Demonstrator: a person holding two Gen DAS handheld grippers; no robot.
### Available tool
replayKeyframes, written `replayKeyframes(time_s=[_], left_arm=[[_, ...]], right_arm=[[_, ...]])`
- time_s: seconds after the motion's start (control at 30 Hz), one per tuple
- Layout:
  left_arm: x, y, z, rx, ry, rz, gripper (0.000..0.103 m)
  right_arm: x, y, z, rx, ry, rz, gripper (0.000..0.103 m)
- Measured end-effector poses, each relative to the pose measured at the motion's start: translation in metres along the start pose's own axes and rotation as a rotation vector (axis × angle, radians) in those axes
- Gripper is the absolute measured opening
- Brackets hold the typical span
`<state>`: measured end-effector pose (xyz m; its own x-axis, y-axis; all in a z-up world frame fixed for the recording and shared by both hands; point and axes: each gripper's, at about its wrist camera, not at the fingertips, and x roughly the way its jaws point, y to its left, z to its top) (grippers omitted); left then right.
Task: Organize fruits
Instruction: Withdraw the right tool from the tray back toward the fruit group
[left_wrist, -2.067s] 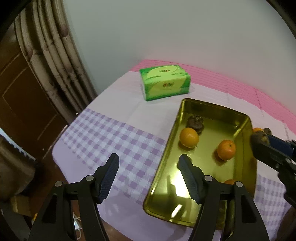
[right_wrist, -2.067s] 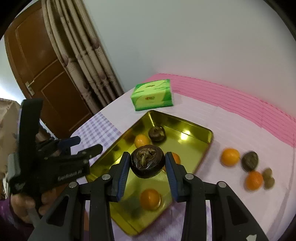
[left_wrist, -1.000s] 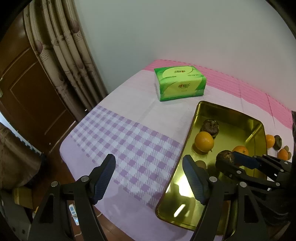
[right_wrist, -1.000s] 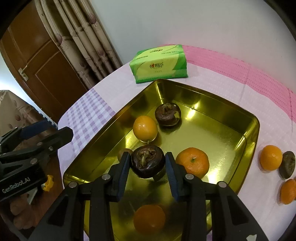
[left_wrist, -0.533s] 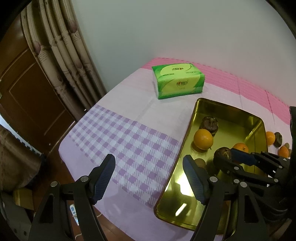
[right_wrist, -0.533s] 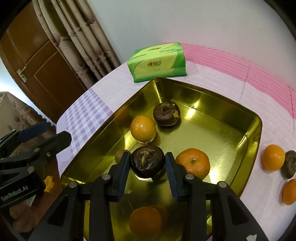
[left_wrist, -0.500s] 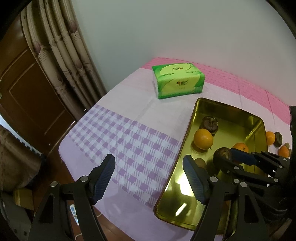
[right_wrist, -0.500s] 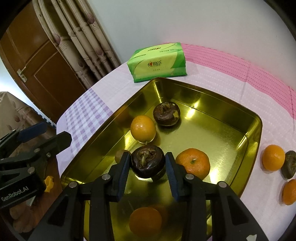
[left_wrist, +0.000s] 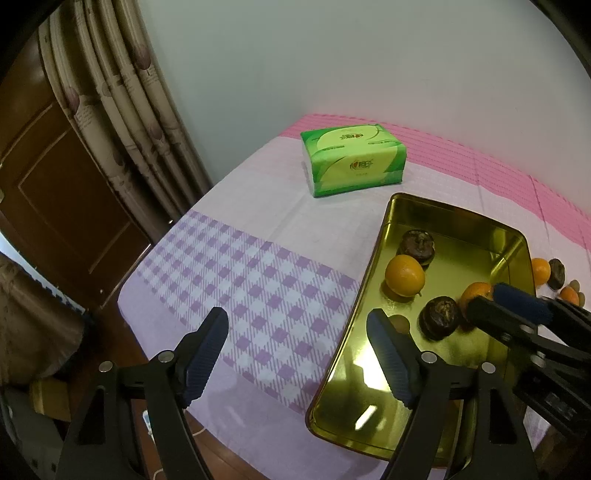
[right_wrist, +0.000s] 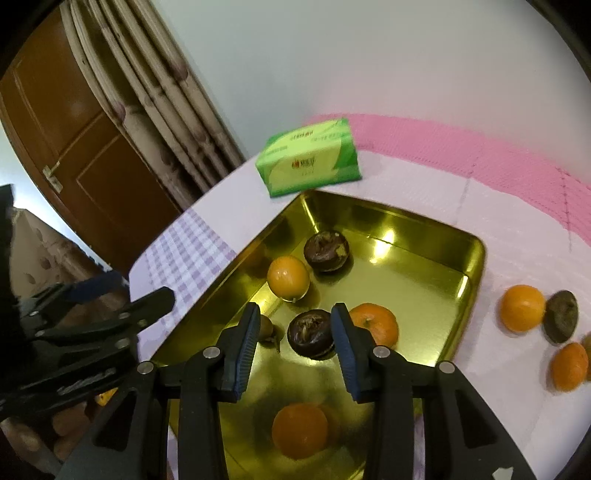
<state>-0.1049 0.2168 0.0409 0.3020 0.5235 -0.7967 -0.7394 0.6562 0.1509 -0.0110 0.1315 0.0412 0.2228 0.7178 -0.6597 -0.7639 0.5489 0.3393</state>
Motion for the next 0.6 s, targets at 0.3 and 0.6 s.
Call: replayKeyframes(time_s=[0.3, 0.6], left_arm=[[-0.002, -0.005, 0.000, 0.023, -0.005, 0.009, 0.078], [-0.003, -0.011, -0.002, 0.049, -0.015, 0.027, 0.079]], right_arm=[[-0.051, -0.025, -0.032, 0.002, -0.100, -0.128, 0.058], [-0.102, -0.128, -0.088, 0.222, -0.108, -0.370, 0.064]])
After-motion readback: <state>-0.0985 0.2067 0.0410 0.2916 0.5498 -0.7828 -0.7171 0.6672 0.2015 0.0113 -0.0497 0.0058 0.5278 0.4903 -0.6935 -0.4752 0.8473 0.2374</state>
